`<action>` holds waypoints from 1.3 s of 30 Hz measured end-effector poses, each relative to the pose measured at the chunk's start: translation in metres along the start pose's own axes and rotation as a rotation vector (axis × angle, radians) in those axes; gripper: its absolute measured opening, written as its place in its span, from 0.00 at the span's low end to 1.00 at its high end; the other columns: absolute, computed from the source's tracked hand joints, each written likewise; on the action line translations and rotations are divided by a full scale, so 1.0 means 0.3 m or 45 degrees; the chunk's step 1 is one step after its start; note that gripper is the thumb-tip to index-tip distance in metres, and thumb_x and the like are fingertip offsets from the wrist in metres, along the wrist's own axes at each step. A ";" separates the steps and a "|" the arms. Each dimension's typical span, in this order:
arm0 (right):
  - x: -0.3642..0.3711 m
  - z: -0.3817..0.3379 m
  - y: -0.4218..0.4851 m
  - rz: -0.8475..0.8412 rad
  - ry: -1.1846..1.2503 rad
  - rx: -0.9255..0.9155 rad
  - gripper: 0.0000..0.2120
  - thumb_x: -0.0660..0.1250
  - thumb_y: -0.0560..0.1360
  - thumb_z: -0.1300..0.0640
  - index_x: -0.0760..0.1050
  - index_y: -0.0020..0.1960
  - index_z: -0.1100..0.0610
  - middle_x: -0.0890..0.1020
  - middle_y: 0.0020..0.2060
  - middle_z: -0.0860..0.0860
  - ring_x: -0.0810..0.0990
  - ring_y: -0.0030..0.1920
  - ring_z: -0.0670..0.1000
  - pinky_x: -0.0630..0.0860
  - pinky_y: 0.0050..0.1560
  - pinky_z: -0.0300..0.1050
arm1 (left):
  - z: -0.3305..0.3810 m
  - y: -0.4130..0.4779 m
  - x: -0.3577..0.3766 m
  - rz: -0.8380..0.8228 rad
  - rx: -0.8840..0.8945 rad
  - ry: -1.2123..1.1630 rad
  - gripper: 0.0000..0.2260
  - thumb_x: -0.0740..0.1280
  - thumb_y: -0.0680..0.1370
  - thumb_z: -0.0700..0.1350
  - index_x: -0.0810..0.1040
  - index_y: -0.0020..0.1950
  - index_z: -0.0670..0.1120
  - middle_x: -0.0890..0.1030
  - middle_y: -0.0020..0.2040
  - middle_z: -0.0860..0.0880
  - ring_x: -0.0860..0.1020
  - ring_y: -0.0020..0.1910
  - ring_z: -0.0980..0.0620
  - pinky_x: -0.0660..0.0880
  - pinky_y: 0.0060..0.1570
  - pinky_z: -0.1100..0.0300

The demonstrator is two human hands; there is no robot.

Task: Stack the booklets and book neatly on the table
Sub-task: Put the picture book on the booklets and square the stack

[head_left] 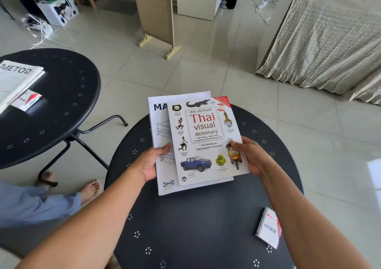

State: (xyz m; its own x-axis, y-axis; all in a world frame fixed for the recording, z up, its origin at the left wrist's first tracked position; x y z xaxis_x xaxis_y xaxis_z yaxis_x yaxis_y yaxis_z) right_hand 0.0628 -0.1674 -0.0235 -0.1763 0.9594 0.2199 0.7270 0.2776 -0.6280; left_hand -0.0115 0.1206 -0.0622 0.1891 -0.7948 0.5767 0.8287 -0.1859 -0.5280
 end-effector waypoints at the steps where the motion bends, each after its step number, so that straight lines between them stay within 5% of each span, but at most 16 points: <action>1: 0.007 0.000 0.000 -0.004 -0.019 0.002 0.13 0.68 0.77 0.64 0.76 0.61 0.62 0.86 0.51 0.62 0.86 0.48 0.63 0.82 0.44 0.62 | -0.001 0.000 0.009 -0.010 -0.004 0.010 0.23 0.80 0.63 0.44 0.84 0.58 0.48 0.85 0.55 0.41 0.84 0.54 0.41 0.80 0.49 0.44; 7: 0.039 -0.011 -0.008 -0.143 0.020 0.006 0.18 0.64 0.77 0.69 0.71 0.66 0.62 0.82 0.59 0.64 0.80 0.59 0.69 0.77 0.56 0.70 | 0.015 0.000 0.025 0.046 0.043 0.053 0.21 0.78 0.65 0.51 0.84 0.57 0.49 0.86 0.54 0.42 0.84 0.53 0.42 0.81 0.48 0.46; 12: 0.086 -0.022 0.002 -0.162 -0.058 -0.067 0.19 0.63 0.76 0.73 0.71 0.65 0.63 0.82 0.59 0.64 0.79 0.60 0.70 0.74 0.61 0.71 | 0.035 -0.007 0.066 -0.076 0.041 0.286 0.36 0.62 0.66 0.70 0.75 0.70 0.52 0.80 0.66 0.43 0.78 0.64 0.41 0.75 0.61 0.40; 17: 0.108 -0.018 0.013 -0.100 -0.136 -0.121 0.18 0.65 0.74 0.75 0.73 0.60 0.60 0.84 0.56 0.62 0.84 0.54 0.64 0.81 0.54 0.64 | 0.087 -0.010 0.077 0.082 0.059 0.410 0.39 0.85 0.52 0.49 0.81 0.61 0.43 0.83 0.60 0.39 0.83 0.57 0.39 0.77 0.59 0.42; 22: 0.147 -0.002 0.030 0.152 -0.414 -0.227 0.21 0.67 0.74 0.73 0.70 0.54 0.49 0.83 0.54 0.52 0.83 0.57 0.56 0.81 0.57 0.57 | 0.130 -0.010 0.084 0.259 0.168 0.549 0.21 0.78 0.64 0.35 0.83 0.57 0.43 0.85 0.57 0.40 0.84 0.55 0.41 0.76 0.61 0.41; 28: 0.182 0.045 0.007 0.350 -0.539 -0.478 0.27 0.64 0.74 0.69 0.67 0.49 0.34 0.82 0.46 0.35 0.81 0.48 0.36 0.77 0.38 0.30 | 0.122 -0.013 0.067 0.403 0.339 0.577 0.18 0.76 0.66 0.31 0.83 0.53 0.46 0.86 0.53 0.46 0.83 0.54 0.45 0.78 0.58 0.46; 35: 0.186 0.135 0.001 0.345 -0.549 -0.497 0.28 0.64 0.74 0.69 0.68 0.52 0.34 0.82 0.50 0.36 0.80 0.54 0.39 0.79 0.57 0.47 | 0.084 -0.031 0.025 0.352 0.357 0.581 0.20 0.75 0.66 0.29 0.84 0.54 0.46 0.86 0.53 0.46 0.83 0.55 0.46 0.78 0.59 0.48; 39: 0.182 0.149 0.001 0.323 -0.562 -0.490 0.28 0.64 0.74 0.69 0.68 0.54 0.34 0.82 0.50 0.36 0.80 0.57 0.42 0.79 0.59 0.50 | 0.084 -0.046 0.021 0.255 0.394 0.558 0.21 0.80 0.62 0.39 0.84 0.54 0.49 0.87 0.53 0.48 0.84 0.54 0.49 0.80 0.55 0.53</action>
State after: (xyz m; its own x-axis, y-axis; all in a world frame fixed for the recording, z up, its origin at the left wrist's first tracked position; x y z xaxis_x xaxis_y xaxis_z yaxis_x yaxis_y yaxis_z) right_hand 0.0235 -0.1127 -0.0450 -0.1645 0.9457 -0.2804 0.9539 0.0801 -0.2892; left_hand -0.0086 0.1328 -0.0355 0.1768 -0.9747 0.1368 0.9272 0.1184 -0.3553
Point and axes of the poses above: each hand's wrist, its own y-axis towards the middle knuckle, its own x-axis out of the palm, z = x × y, the point moved 3 cm from there along y, towards the middle knuckle
